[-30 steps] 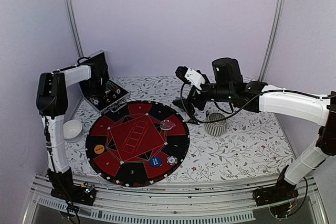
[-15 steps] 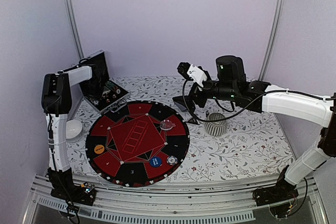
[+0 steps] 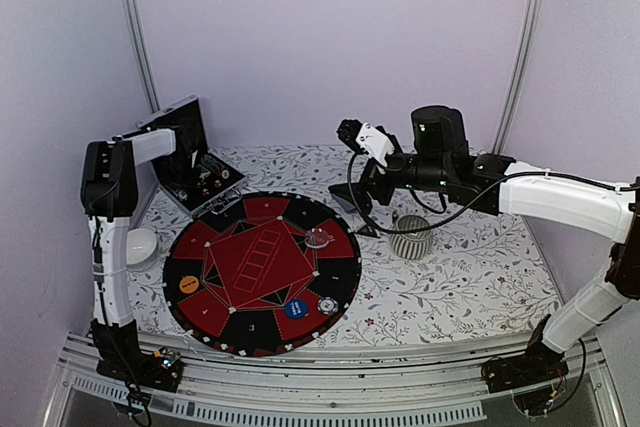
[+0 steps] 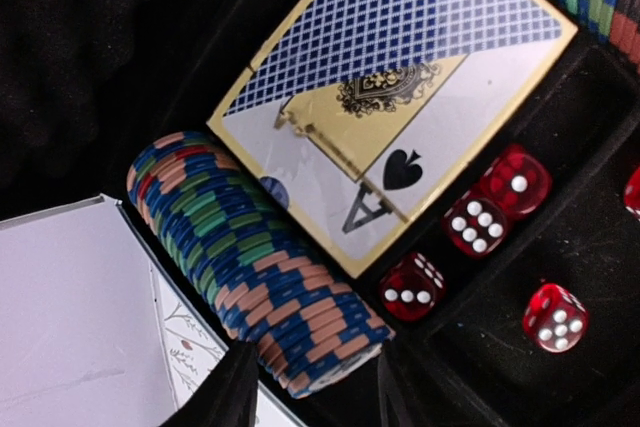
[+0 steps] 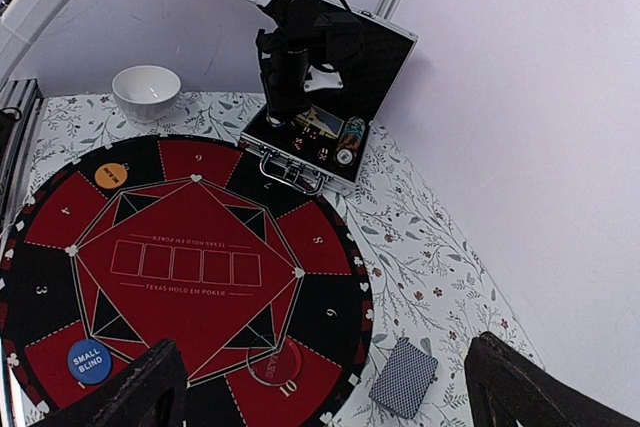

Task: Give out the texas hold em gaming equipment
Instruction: Pick up the pile of poker chips from the chip case.

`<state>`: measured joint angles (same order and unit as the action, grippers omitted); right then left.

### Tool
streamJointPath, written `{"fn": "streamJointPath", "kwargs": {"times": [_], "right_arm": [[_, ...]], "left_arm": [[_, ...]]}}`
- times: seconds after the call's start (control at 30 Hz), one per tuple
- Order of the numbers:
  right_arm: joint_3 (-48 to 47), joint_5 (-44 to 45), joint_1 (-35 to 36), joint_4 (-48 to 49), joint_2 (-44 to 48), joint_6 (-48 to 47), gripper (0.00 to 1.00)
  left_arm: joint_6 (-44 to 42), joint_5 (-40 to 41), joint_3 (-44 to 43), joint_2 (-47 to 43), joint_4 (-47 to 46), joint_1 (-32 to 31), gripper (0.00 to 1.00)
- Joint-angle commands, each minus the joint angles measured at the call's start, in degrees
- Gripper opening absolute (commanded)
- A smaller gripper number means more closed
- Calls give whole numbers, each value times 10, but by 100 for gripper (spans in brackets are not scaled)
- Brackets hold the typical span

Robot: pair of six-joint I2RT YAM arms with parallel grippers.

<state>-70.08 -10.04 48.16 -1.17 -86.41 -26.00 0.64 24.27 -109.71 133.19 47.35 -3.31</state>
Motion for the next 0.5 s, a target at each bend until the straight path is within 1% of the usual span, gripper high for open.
{"fn": "streamJointPath", "kwargs": {"times": [0.0,0.07,0.13,0.2,0.33,0.47], "right_arm": [[4,-7,2,12,12,-4,99],[4,-10,1,12,14,-5,99],[4,-12,1,12,16,-5,99],[4,-13,1,12,16,-5,99],[4,-13,1,12,15,-5,99],[4,-13,1,12,18,-5,99]], "left_arm": [[-12,13,8,21,-18,6,46],[-15,26,7,23,-19,5,48],[-21,23,6,26,-19,5,48],[-22,20,7,26,-18,5,46],[-22,-23,20,15,-26,5,41],[-17,-45,32,4,-27,4,36]]}}
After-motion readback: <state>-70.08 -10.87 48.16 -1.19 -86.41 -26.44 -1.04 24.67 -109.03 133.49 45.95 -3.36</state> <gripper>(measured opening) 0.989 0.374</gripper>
